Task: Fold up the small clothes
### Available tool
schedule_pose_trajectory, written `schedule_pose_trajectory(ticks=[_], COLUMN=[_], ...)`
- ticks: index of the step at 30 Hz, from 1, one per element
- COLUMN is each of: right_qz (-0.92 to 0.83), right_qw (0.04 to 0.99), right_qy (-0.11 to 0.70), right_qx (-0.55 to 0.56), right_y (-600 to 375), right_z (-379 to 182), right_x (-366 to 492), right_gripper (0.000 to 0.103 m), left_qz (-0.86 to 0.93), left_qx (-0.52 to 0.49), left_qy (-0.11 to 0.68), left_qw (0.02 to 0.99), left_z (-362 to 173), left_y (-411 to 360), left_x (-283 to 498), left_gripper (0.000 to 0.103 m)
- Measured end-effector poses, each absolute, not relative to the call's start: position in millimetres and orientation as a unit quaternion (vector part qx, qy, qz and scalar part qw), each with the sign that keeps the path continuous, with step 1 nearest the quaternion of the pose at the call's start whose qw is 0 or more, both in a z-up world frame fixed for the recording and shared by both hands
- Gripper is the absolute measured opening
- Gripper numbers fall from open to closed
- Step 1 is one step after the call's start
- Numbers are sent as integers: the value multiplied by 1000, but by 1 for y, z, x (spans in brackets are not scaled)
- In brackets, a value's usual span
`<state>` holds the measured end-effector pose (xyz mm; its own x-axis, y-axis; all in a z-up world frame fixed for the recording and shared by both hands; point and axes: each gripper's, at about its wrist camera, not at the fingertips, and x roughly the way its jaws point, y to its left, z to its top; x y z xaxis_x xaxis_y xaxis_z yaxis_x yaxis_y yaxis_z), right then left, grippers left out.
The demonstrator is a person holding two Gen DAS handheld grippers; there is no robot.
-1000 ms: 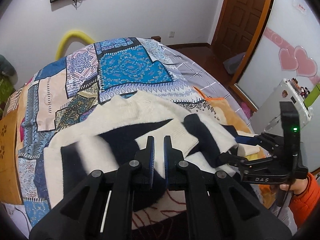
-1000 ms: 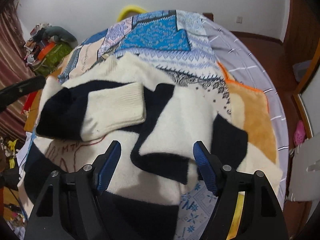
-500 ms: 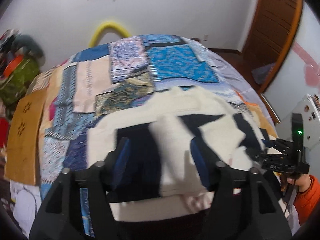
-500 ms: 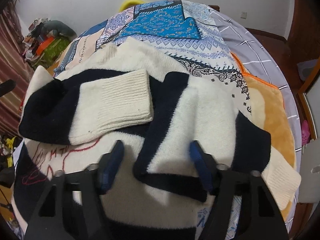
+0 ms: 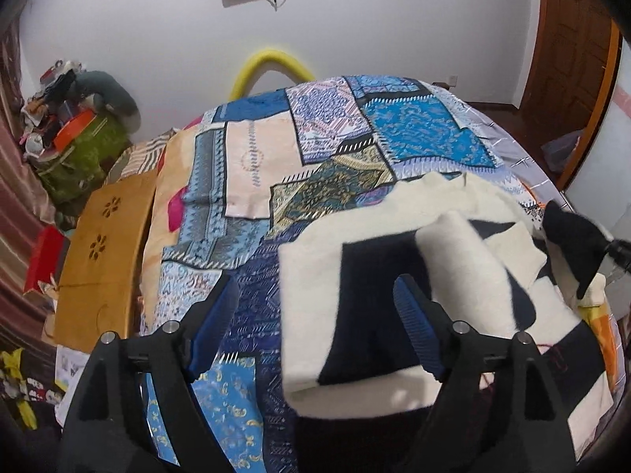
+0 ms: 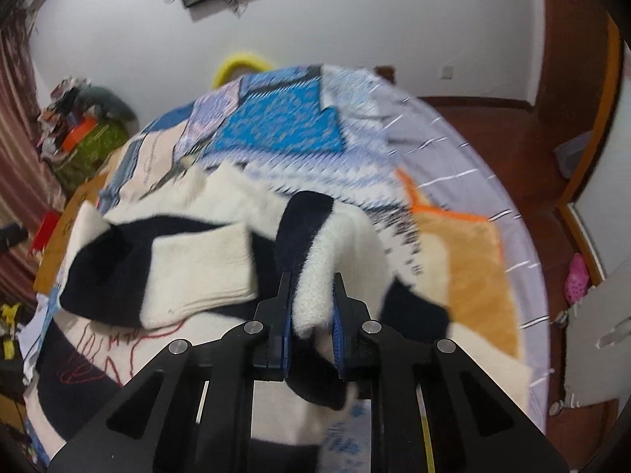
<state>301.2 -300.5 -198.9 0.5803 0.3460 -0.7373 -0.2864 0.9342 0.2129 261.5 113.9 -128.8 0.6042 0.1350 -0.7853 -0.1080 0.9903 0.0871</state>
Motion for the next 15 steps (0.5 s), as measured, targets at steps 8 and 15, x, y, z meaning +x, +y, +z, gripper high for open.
schedule_pose_trajectory(ticks=[8, 15], right_qz=[124, 94], right_qw=[896, 872], right_qy=[423, 473], right_qx=[53, 84], right_y=[-351, -381], right_z=[-191, -224], right_x=[295, 286], right_gripper=[14, 19], left_qz=[80, 81], left_qx=[0, 16], left_qy=[454, 461], left_qw=[887, 884], left_z=[-146, -158], left_y=[124, 119], left_x=[250, 237], left_gripper=[81, 81])
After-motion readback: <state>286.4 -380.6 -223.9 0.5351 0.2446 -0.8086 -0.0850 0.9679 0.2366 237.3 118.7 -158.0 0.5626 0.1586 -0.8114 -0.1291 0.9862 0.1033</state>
